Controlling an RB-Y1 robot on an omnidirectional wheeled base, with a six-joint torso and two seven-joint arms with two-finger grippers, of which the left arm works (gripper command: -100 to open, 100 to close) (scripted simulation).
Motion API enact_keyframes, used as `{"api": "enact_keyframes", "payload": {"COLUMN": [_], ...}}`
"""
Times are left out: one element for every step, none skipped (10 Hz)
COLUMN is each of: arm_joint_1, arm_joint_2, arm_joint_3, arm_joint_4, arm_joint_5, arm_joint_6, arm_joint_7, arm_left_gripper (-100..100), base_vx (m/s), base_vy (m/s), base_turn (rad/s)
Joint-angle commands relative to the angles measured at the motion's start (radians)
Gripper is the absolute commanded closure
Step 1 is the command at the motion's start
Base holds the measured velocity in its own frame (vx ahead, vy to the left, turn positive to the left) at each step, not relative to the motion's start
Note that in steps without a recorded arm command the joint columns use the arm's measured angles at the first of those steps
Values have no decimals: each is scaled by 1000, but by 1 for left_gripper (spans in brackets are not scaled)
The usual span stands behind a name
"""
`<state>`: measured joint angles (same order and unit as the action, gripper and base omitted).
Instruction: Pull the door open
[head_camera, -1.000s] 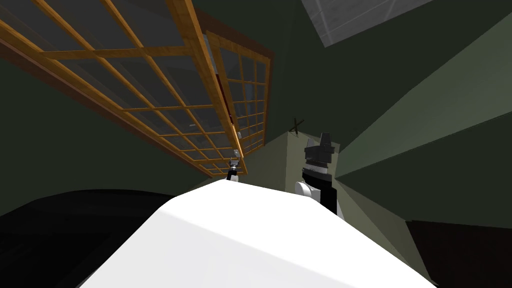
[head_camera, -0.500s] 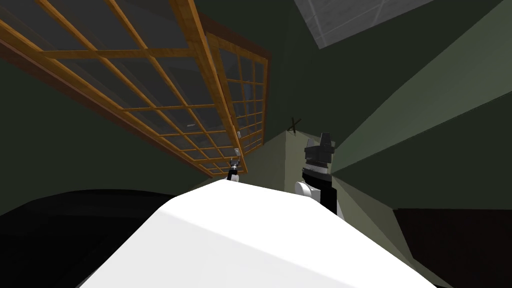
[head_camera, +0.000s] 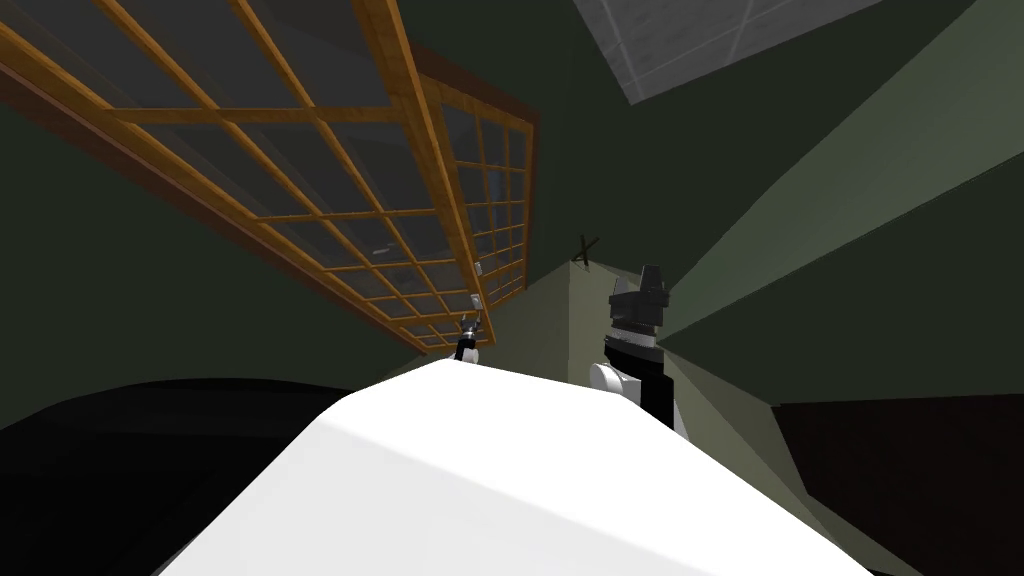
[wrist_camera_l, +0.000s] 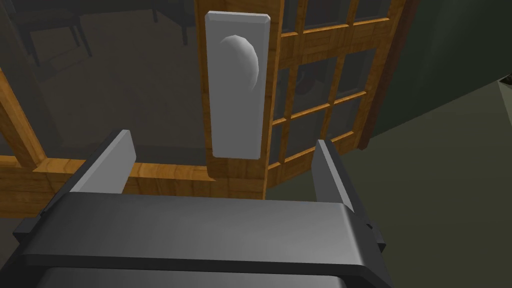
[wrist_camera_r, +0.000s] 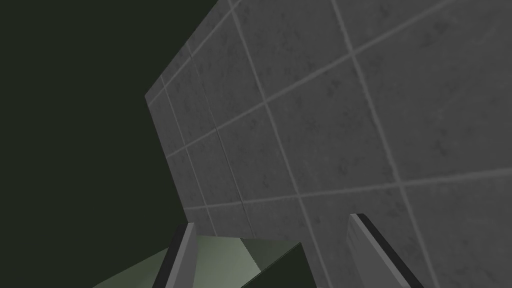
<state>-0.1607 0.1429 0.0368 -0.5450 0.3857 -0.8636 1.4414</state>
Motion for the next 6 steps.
{"api": "enact_keyframes", "payload": {"arm_joint_1": [11, 14, 14, 28, 35, 35], "arm_joint_2": [23, 29, 29, 59, 73, 73], "arm_joint_3": [5, 6, 6, 12, 15, 15], "arm_joint_4": [4, 5, 5, 10, 13, 13], "arm_joint_5": [6, 7, 7, 15, 18, 18], "arm_joint_6": [-6, -7, -7, -14, -18, -18], "arm_joint_7": [21, 28, 28, 55, 68, 68], "arm_left_gripper": [-100, -100, -100, -100, -100, -100], "base_vx": [85, 181, 157, 222, 230, 149], "base_vy": [5, -10, -16, 12, 0, 5], "base_turn": [-143, -110, 7, -140, -158, -21]}}
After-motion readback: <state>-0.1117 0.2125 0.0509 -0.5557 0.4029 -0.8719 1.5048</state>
